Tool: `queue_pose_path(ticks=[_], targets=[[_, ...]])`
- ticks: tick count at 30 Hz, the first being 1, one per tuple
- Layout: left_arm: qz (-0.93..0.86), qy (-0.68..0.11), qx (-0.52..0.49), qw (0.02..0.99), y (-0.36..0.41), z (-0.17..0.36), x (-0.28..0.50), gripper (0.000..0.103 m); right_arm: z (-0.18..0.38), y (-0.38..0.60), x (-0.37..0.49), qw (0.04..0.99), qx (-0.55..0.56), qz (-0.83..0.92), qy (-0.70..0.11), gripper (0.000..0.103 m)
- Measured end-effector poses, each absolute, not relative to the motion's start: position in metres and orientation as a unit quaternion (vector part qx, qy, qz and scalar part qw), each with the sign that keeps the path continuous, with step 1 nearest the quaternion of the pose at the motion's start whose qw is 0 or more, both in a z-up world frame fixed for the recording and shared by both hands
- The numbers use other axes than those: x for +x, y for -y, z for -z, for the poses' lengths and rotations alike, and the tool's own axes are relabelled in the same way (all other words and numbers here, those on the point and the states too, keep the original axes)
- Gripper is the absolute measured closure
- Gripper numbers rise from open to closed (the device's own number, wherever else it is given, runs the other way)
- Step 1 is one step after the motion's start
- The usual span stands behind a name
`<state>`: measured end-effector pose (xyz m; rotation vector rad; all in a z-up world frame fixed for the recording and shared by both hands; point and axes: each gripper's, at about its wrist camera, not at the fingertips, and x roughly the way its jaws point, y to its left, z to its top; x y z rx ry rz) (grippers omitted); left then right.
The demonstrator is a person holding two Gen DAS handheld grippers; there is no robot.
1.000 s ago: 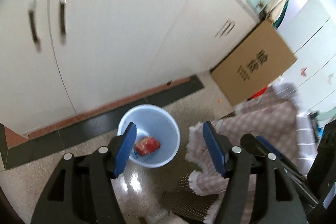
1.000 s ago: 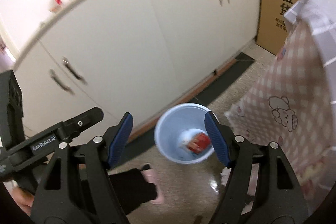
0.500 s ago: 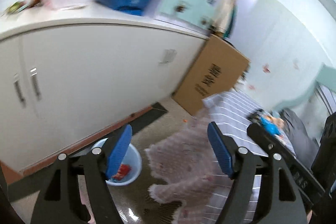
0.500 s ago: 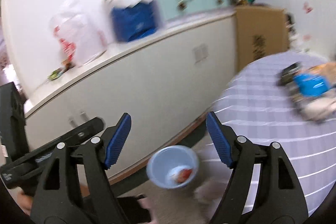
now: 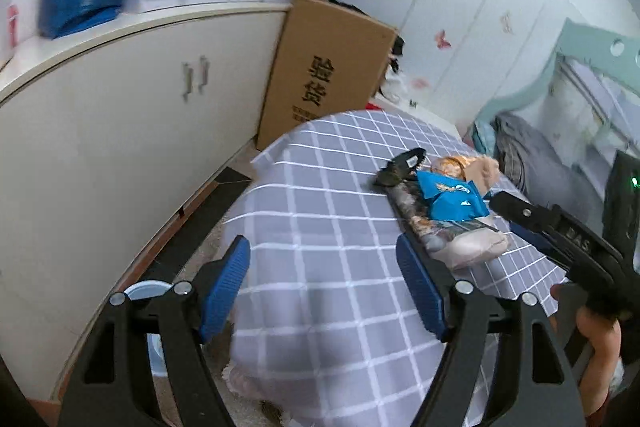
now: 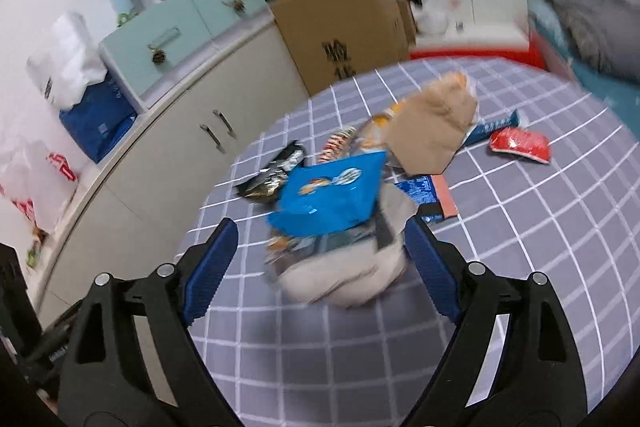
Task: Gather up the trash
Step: 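Return to the table while the right tool grasps the blue wrapper and left tool grasps a wrapper, then carry the blue wrapper in the right tool and wrapper in the left tool to the wastebasket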
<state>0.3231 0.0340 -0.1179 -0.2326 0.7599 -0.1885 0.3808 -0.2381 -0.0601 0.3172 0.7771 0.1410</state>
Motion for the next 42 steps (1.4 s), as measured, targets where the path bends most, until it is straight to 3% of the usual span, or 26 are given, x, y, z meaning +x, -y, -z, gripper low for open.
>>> queue_pose_path(ticks=[4,6,8,10,13,19,24,26,29,42], targets=[[0.122,-0.375,-0.087,0.915,-0.002,0.121,0.354,0.029,0.076,0.246,0.410,0.898,0.165,-0.081,-0.400,0.022],[0.126,-0.373,-0.076,0.916,0.006,0.123,0.367,0.029,0.082,0.247,0.420,0.892,0.165,-0.091,-0.411,0.036],[0.129,-0.372,-0.070,0.917,0.015,0.126,0.384,0.029,0.086,0.247,0.422,0.890,0.165,-0.103,-0.413,0.062],[0.137,-0.374,-0.074,0.914,0.018,0.129,0.397,0.029,0.088,0.248,0.423,0.890,0.157,-0.110,-0.414,0.082],[0.143,-0.372,-0.068,0.915,0.028,0.134,0.412,0.029,0.088,0.253,0.420,0.897,0.156,-0.114,-0.397,0.092],[0.158,-0.381,-0.092,0.907,0.040,0.147,0.439,0.031,0.076,0.261,0.408,0.915,0.149,-0.112,-0.358,0.096],[0.180,-0.408,-0.097,0.890,0.053,0.158,0.451,0.064,0.077,0.267,0.408,0.916,0.155,-0.109,-0.354,0.096],[0.180,-0.412,-0.111,0.886,0.051,0.162,0.454,0.084,0.078,0.267,0.407,0.916,0.155,-0.106,-0.354,0.096],[0.182,-0.403,-0.141,0.886,0.040,0.160,0.451,0.093,0.076,0.266,0.405,0.919,0.153,-0.106,-0.348,0.096],[0.180,-0.355,-0.213,0.892,-0.045,0.139,0.377,0.100,0.039,0.200,0.374,0.934,0.104,-0.137,-0.314,0.096]])
